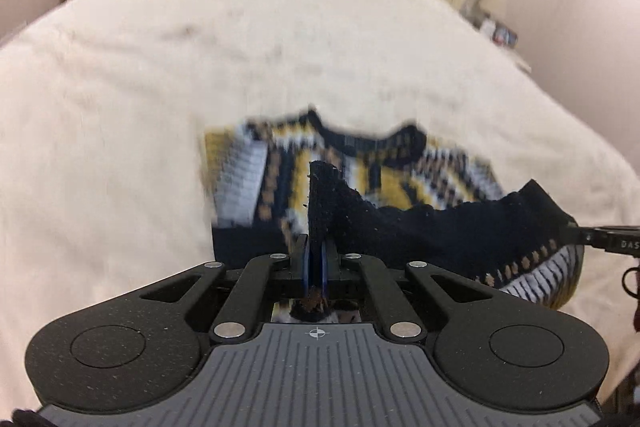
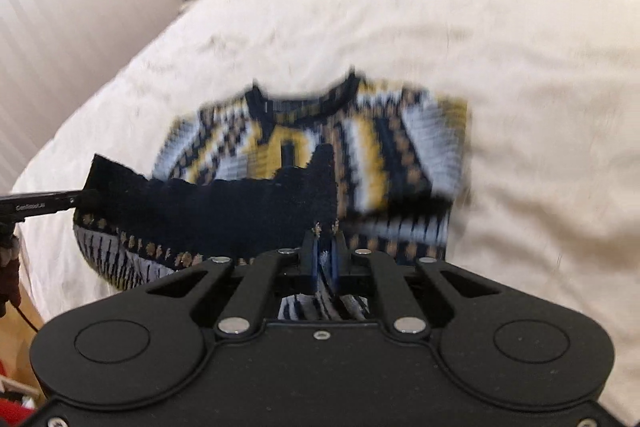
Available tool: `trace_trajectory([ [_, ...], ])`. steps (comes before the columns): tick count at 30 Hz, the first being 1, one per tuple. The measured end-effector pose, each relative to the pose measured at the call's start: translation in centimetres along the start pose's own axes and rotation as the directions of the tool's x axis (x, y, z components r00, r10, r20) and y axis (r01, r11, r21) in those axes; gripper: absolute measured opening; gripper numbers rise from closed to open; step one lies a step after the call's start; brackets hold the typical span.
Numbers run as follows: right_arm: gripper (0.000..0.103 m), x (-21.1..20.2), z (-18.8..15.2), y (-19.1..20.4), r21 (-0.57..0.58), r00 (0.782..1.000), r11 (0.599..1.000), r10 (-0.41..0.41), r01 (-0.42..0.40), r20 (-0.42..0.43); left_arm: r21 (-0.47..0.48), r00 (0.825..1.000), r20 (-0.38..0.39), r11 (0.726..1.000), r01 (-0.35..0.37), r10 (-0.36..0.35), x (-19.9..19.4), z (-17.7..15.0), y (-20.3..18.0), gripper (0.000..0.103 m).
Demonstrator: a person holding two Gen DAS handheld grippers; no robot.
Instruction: Fold small clothes
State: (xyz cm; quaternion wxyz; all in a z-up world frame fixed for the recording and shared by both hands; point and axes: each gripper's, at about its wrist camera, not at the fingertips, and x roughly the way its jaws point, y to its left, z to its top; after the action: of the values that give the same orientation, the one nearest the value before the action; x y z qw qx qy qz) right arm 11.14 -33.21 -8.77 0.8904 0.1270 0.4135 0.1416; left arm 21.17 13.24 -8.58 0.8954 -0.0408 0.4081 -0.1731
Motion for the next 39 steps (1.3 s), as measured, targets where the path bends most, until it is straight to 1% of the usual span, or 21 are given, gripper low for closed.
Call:
trace_trajectory([
  [4,0.013,1.4,3.5,-0.3,-0.003,0.998,1.0,-0.008,0.008,0.061,-0.001,0.999,0.051,1.0,0.01,-0.01,1.4,3.6,0.5,0.005],
  [7,0.013,3.5,6.2,-0.7,0.002,0.996,1.0,-0.019,0.018,0.089,-0.016,0.997,0.076,1.0,0.017,-0.016,3.7,6.5,1.1,0.005],
  [10,0.013,6.2,8.4,-1.2,0.003,0.995,0.999,-0.045,0.045,0.093,-0.013,0.996,0.085,1.0,0.008,-0.007,6.6,8.9,1.5,0.005],
  [13,0.013,9.2,9.9,-2.0,0.029,0.995,0.997,-0.072,0.07,0.072,-0.035,0.999,0.052,0.999,0.0,0.002,9.8,10.5,2.3,0.005],
  [15,0.013,11.1,10.6,-2.7,0.033,0.995,0.995,-0.094,0.093,0.044,-0.043,1.0,0.008,0.999,-0.013,0.013,12.2,11.0,2.7,0.005],
  [18,0.013,13.8,10.8,-3.4,0.017,0.992,0.992,-0.126,0.127,-0.011,-0.04,0.998,-0.052,0.998,-0.04,0.038,14.7,10.5,3.2,0.005],
  [21,0.013,15.9,10.6,-4.2,0.011,0.987,0.989,-0.148,0.149,-0.065,-0.046,0.992,-0.114,0.997,-0.068,0.063,17.1,10.1,3.8,0.005],
  [25,0.013,17.6,10.0,-4.9,0.005,0.979,0.986,-0.167,0.169,-0.114,-0.047,0.978,-0.186,0.993,-0.107,0.097,19.4,9.6,4.7,0.006],
  [29,0.013,18.5,9.4,-5.4,0.012,0.973,0.983,-0.177,0.181,-0.147,-0.046,0.965,-0.223,0.987,-0.151,0.138,20.8,9.3,5.8,0.01],
  [31,0.015,18.9,9.3,-5.7,0.013,0.97,0.982,-0.185,0.189,-0.158,-0.065,0.961,-0.242,0.985,-0.157,0.137,21.3,9.3,6.5,0.016],
  [33,0.015,19.2,9.2,-5.9,0.03,0.968,0.98,-0.188,0.196,-0.166,-0.101,0.959,-0.258,0.984,-0.146,0.116,21.5,9.4,7.1,0.019],
  [35,0.027,18.9,9.3,-6.1,0.056,0.97,0.98,-0.181,0.192,-0.163,-0.123,0.96,-0.264,0.984,-0.126,0.09,21.2,9.5,7.4,0.023],
  [36,0.035,18.9,9.4,-6.3,0.068,0.97,0.979,-0.179,0.192,-0.161,-0.13,0.961,-0.267,0.985,-0.11,0.072,20.9,9.6,7.5,0.029],
  [37,0.043,18.7,9.5,-6.5,0.08,0.972,0.978,-0.176,0.19,-0.157,-0.135,0.961,-0.269,0.986,-0.095,0.056,20.6,9.7,7.6,0.042],
  [38,0.047,18.5,9.6,-6.6,0.093,0.974,0.978,-0.169,0.185,-0.153,-0.141,0.962,-0.269,0.987,-0.078,0.037,20.2,9.8,7.6,0.049],
  [39,0.059,18.1,9.6,-6.7,0.107,0.976,0.978,-0.161,0.177,-0.147,-0.142,0.966,-0.259,0.988,-0.06,0.021,19.6,9.8,7.4,0.065],
])
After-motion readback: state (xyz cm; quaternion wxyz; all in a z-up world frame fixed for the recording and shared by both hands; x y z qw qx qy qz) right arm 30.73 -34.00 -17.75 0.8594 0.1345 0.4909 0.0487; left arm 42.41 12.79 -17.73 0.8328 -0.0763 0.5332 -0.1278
